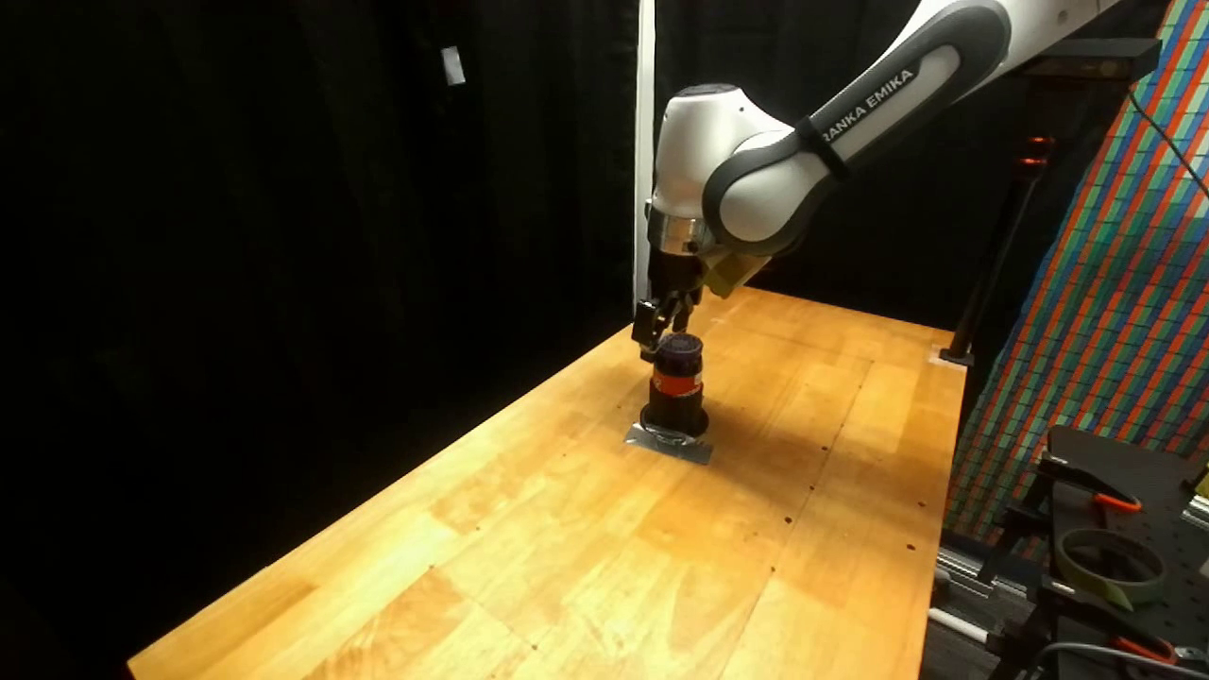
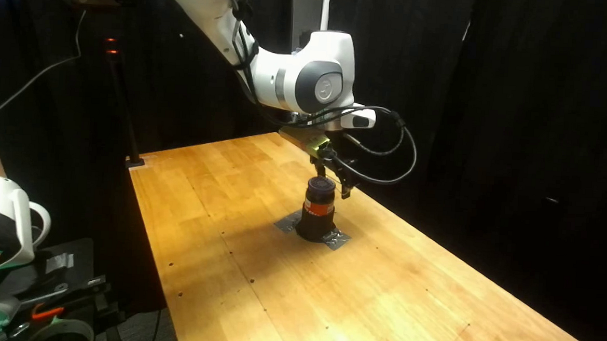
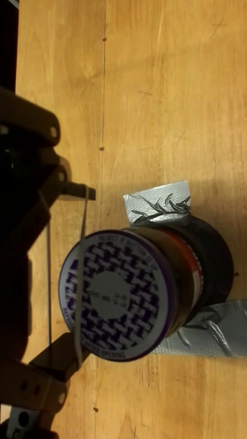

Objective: Put the rubber band around the brown cup

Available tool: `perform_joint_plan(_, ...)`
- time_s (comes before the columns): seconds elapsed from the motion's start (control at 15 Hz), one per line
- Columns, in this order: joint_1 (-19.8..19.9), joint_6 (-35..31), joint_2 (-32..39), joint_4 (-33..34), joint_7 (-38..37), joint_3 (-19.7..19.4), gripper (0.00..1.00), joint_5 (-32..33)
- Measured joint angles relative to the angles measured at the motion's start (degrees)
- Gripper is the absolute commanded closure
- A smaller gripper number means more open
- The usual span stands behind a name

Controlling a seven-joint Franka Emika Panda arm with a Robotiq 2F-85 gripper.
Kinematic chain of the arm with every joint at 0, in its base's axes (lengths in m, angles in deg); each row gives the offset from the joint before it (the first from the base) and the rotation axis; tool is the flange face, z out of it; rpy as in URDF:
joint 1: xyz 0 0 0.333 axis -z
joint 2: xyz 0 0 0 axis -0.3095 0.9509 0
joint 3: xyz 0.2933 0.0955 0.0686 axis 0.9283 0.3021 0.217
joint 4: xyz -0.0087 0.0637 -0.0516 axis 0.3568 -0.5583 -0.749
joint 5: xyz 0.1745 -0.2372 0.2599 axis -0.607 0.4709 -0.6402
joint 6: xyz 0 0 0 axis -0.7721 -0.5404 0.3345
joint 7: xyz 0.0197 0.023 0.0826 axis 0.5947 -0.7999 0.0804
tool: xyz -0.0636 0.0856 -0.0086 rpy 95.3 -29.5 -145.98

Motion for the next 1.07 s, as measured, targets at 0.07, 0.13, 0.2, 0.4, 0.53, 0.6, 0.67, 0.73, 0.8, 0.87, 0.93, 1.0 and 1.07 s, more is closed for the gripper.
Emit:
perform_joint_plan(0.07,0.0,0.0,0.5,0.3,0.0,0.0,0.00,-0.4)
perform_joint_plan(0.13,0.0,0.1,1.0,0.5,0.0,-0.1,0.00,-0.8)
perform_joint_plan(0.2,0.0,0.3,1.3,0.6,0.1,-0.1,0.00,-1.4)
perform_joint_plan(0.4,0.0,3.4,1.6,0.9,1.2,0.0,0.00,-3.3)
perform_joint_plan(0.53,0.1,5.7,1.4,1.2,2.3,0.1,0.00,-4.1)
perform_joint_plan(0.6,0.1,6.4,1.1,1.2,2.8,0.1,0.00,-4.4)
perform_joint_plan(0.67,0.2,6.9,0.7,1.1,3.3,0.1,0.00,-4.8)
perform_joint_plan(0.73,0.4,7.1,0.3,0.9,3.8,0.2,0.00,-5.3)
perform_joint_plan(0.8,0.6,7.1,-0.1,0.5,4.4,0.3,0.00,-5.8)
perform_joint_plan(0.87,0.9,7.1,-0.5,0.0,5.0,0.4,0.00,-6.5)
perform_joint_plan(0.93,1.2,7.1,-1.0,-0.6,5.7,0.5,0.00,-7.4)
perform_joint_plan(1.0,1.7,7.0,-1.5,-1.4,6.4,0.8,0.00,-8.3)
perform_joint_plan(1.07,2.1,6.9,-1.9,-2.1,7.2,1.0,0.00,-9.2)
